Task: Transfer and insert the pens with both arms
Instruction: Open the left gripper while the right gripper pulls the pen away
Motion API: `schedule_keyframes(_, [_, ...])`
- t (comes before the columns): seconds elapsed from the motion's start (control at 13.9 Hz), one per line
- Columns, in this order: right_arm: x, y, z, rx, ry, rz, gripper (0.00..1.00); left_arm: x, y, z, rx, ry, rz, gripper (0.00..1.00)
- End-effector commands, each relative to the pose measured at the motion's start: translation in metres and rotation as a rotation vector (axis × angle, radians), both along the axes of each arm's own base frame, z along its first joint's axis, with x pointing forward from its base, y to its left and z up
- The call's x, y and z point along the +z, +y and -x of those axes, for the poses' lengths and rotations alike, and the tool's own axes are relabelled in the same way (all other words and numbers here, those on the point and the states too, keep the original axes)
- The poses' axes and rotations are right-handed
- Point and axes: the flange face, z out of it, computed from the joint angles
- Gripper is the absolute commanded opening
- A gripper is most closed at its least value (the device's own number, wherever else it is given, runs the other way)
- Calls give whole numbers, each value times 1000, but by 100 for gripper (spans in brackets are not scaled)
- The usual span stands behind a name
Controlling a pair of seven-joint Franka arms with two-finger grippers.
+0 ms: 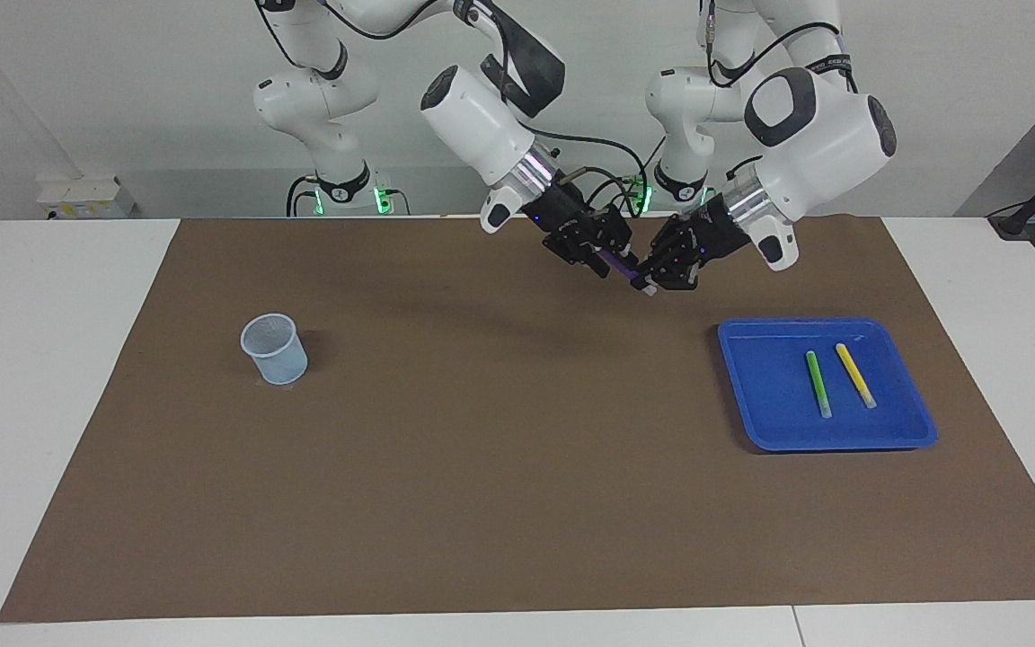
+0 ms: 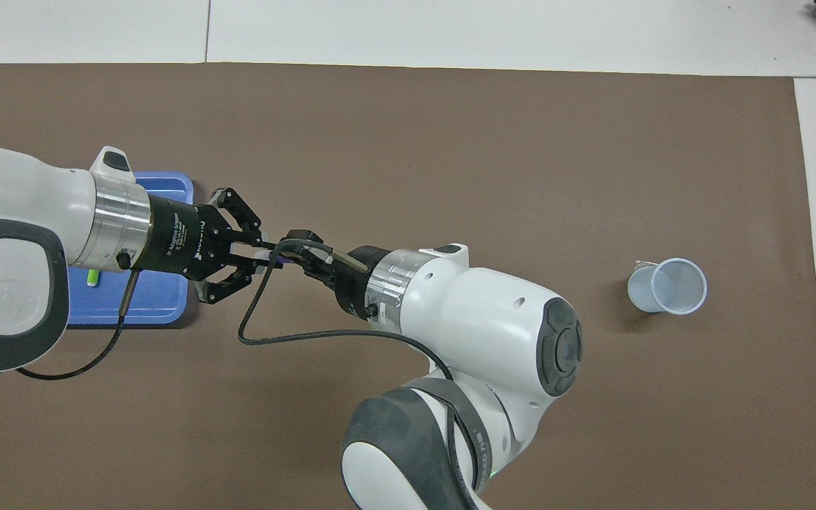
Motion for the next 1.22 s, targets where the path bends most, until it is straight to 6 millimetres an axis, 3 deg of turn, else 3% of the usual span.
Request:
schedule_keyframes(0.0, [-2, -2, -4, 18, -3, 4, 49, 4, 0, 10, 23, -4, 12, 0])
schedule_keyframes(0.14, [-2, -3, -5, 17, -4, 4, 37, 6, 0, 11, 24, -6, 12, 0])
schedule_keyframes(0.36, [-3, -5, -6, 12, 0, 2, 6, 6, 0, 11, 24, -7, 13, 0])
schedule_keyframes(0.43, [-3, -5, -6, 10, 2, 0, 0, 6, 0, 11, 24, -7, 13, 0])
schedule_keyframes(0.86, [-4, -9, -9, -1, 13, -3, 0, 8, 0, 12, 5, -23, 10, 1])
schedule_keyframes(0.93, [-4, -10, -8, 5, 18, 0, 0, 8, -1, 12, -18, -41, 12, 99])
schedule_keyframes(1.15, [-6, -19, -15, 17, 32, 16, 0, 10, -4, 14, -65, -75, 13, 100])
